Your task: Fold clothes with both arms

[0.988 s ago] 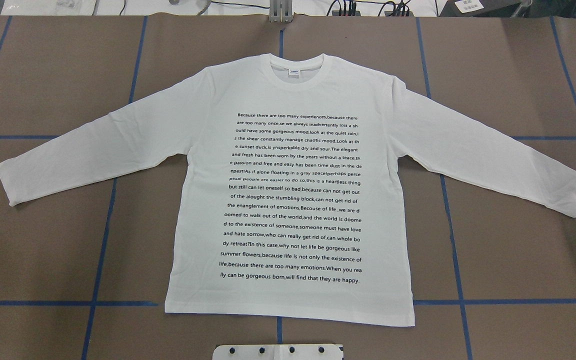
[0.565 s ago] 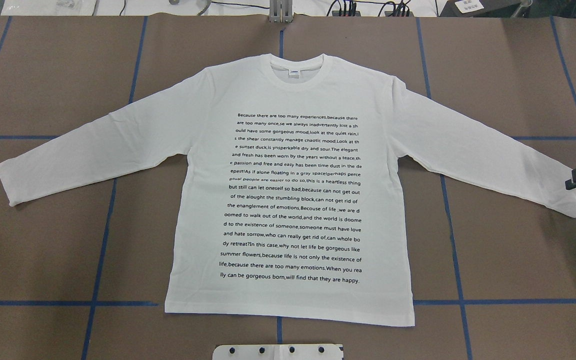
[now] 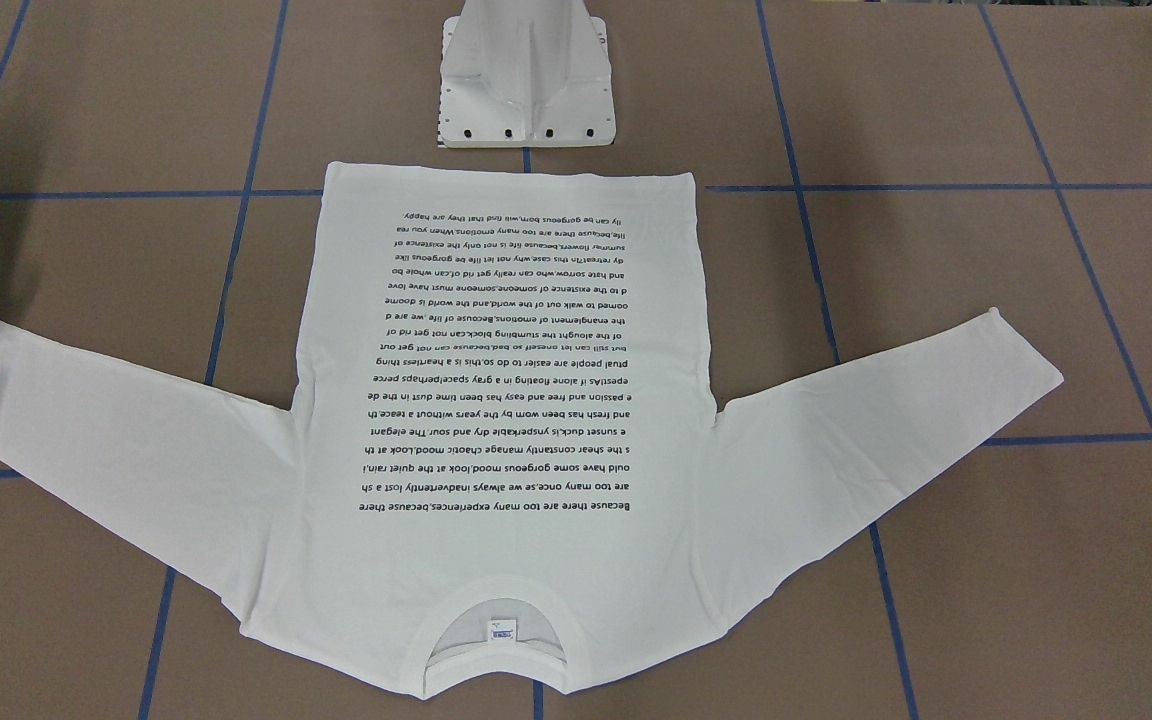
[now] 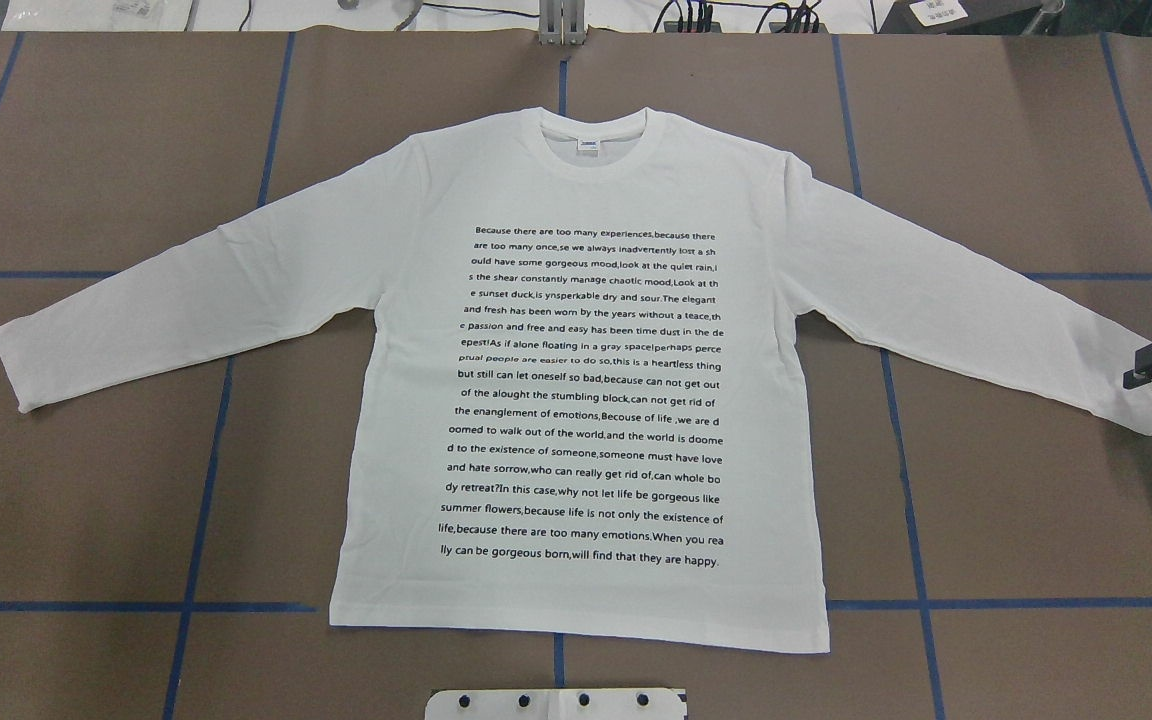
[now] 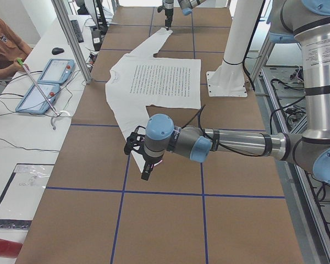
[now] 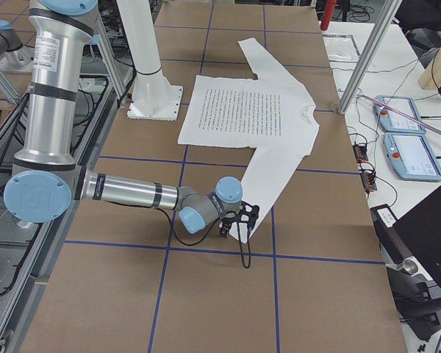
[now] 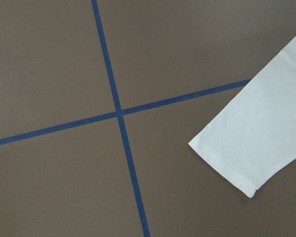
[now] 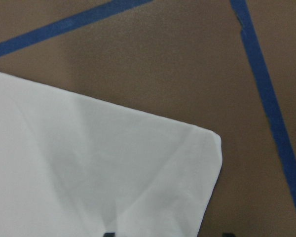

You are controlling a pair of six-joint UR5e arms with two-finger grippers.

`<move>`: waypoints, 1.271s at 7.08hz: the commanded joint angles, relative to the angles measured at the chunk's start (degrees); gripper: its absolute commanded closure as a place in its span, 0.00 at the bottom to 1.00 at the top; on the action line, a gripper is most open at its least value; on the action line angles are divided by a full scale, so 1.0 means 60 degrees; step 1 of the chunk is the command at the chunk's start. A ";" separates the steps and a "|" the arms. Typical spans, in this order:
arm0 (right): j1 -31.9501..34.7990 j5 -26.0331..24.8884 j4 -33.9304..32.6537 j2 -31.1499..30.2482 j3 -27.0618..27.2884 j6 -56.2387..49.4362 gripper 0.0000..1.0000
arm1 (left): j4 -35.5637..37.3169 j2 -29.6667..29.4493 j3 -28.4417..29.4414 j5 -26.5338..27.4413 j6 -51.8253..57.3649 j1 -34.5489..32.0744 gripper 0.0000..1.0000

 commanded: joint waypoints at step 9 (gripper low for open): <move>0.0189 -0.0736 0.0186 0.0192 -0.0420 0.0051 0.39 | 0.0043 0.0058 -0.0197 -0.0144 0.0006 0.0000 0.00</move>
